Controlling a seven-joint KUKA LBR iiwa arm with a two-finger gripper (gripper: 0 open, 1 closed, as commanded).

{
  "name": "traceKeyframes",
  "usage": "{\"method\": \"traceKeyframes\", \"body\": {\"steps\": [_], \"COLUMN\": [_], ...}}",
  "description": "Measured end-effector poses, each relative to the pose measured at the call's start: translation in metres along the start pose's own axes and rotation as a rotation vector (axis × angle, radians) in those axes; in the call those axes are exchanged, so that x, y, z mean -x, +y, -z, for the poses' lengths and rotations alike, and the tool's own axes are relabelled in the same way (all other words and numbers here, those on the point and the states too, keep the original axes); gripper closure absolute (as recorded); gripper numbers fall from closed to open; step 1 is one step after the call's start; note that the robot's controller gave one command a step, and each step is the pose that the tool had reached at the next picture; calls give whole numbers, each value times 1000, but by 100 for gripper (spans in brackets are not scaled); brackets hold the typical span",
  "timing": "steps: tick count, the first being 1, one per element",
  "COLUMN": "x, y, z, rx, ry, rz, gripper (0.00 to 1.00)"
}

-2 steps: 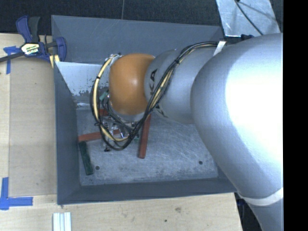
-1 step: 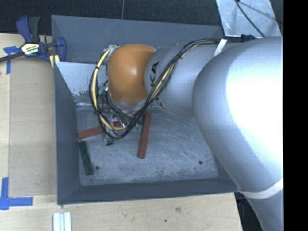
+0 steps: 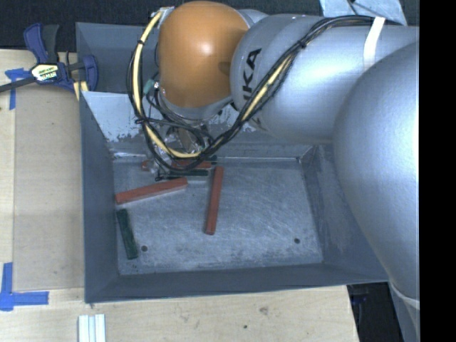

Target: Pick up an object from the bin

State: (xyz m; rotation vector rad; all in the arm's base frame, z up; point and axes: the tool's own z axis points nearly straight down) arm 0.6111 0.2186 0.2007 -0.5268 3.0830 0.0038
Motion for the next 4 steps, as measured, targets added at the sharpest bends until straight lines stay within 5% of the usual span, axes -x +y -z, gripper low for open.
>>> {"method": "traceKeyframes", "body": {"steps": [1,2,3,4], "x": [-2,-6,-4,-13], "y": [0,-29,-29,2], "z": [-6,-133,-129,17], "rx": [0,2,2,2], "ry": [10,13,8,3], "rz": [1,201,200,577], "gripper": [0,0,100,100]}}
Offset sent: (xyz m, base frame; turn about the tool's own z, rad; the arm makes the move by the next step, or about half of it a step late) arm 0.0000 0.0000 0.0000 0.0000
